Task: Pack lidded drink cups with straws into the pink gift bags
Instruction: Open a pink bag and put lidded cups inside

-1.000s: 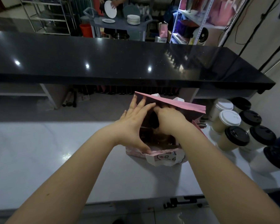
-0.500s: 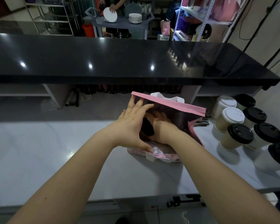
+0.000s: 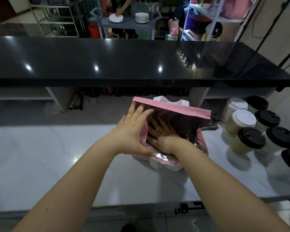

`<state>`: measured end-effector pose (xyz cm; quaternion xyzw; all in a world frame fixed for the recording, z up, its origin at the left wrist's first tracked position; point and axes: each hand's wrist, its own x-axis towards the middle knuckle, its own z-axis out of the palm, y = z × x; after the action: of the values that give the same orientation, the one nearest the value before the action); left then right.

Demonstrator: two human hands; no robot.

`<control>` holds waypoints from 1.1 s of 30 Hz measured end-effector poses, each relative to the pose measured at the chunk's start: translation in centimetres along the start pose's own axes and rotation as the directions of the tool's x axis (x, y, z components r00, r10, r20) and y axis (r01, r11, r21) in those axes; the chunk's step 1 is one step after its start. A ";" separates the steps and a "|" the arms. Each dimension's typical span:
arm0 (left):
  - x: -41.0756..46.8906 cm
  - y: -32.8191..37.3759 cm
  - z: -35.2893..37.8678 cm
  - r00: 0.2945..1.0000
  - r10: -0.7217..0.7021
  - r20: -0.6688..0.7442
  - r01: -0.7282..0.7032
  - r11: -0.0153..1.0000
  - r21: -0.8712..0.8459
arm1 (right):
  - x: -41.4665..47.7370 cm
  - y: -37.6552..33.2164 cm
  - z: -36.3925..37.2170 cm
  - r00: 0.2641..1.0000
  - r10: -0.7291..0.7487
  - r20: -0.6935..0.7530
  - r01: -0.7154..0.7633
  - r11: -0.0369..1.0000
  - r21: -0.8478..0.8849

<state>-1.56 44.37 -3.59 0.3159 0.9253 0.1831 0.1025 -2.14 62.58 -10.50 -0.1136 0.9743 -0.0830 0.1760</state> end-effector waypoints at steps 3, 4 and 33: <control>0.1 0.1 -0.1 1.000 0.008 -0.030 -0.008 1.000 -0.007 | 0.1 0.0 -0.3 0.999 0.017 0.032 -0.017 1.000 -0.021; 0.2 0.2 -0.2 0.999 0.005 -0.049 -0.005 1.000 -0.004 | 0.0 0.0 -0.8 0.999 0.015 0.048 -0.014 1.000 -0.020; 14.3 24.9 3.9 0.949 0.175 -0.262 -0.088 0.946 0.312 | -23.0 18.3 -11.9 0.808 0.329 -0.488 -0.254 0.943 0.216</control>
<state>2.09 72.54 1.87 0.3595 0.9238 0.0925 -0.0932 11.03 87.40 4.24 0.0768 0.9827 -0.1509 -0.0744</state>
